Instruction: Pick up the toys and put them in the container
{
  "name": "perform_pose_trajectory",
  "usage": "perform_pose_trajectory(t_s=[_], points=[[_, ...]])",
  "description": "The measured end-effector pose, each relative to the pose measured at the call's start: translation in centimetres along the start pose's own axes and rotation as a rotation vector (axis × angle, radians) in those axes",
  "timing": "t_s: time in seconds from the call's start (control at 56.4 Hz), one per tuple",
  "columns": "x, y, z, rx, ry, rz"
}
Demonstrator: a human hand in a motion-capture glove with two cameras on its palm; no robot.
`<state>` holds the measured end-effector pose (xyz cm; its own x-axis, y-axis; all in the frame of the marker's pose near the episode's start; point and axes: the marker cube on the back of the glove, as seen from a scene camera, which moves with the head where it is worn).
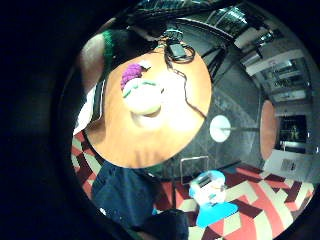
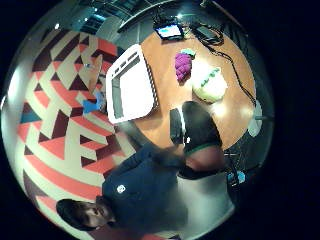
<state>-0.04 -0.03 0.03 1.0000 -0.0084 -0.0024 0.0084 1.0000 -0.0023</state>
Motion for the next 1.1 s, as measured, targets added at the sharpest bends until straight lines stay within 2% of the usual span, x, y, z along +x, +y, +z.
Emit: perform_pose_trajectory(t_s=[0.319, 0.461, 0.567, 0.709, 0.85, 0.974, 1.098], points=[[-0.2, -1.1, 0.0, 0.018, 0.033, -0.050], [0.1, -3.5, 1.7, 0.017, 0.065, -0.085], [1.1, -7.0, 5.6, -0.014, 0.088, -0.141], [2.9, -10.9, 12.3, -0.211, 0.086, -0.162], [3.5, -11.1, 18.3, -0.295, 0.120, -0.108], [3.8, -11.4, 20.9, -0.229, 0.136, -0.125], [3.8, -12.4, 21.1, -0.040, 0.144, -0.173]])
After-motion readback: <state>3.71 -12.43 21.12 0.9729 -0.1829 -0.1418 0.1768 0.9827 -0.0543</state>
